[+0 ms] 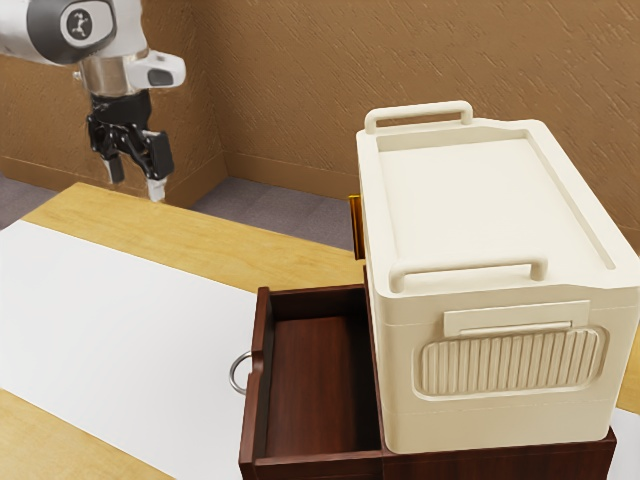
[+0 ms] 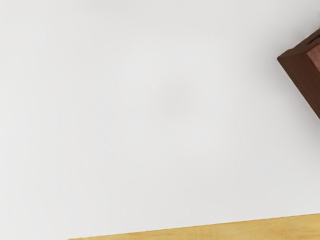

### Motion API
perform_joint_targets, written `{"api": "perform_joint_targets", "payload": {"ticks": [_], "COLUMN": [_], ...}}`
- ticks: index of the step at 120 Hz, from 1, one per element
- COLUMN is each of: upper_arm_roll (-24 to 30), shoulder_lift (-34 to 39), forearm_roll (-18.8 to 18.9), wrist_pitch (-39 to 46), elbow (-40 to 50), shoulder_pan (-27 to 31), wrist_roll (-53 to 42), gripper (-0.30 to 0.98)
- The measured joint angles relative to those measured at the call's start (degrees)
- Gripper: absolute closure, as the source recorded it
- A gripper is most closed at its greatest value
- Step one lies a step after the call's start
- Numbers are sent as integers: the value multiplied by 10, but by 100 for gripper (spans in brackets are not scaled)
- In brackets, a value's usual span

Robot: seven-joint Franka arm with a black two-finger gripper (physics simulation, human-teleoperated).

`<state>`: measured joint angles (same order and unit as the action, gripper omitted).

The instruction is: Push the drawer handle with one arm to close the drawer

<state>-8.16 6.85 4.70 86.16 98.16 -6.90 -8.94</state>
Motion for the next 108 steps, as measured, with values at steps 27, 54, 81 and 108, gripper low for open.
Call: {"api": "perform_joint_targets", "payload": {"ticks": [27, 54, 81, 108], "upper_arm_roll": [0, 21, 90, 95], "shoulder_lift": [8, 85, 110, 132], "forearm_roll": [6, 10, 13, 7], "wrist_pitch": [88, 111, 189, 251], "elbow": [19, 197, 342, 438], "shoulder_pan": [-2, -3, -6, -36], "wrist_roll": [-21, -58, -164, -276], "gripper": [4, 57, 73, 77]}}
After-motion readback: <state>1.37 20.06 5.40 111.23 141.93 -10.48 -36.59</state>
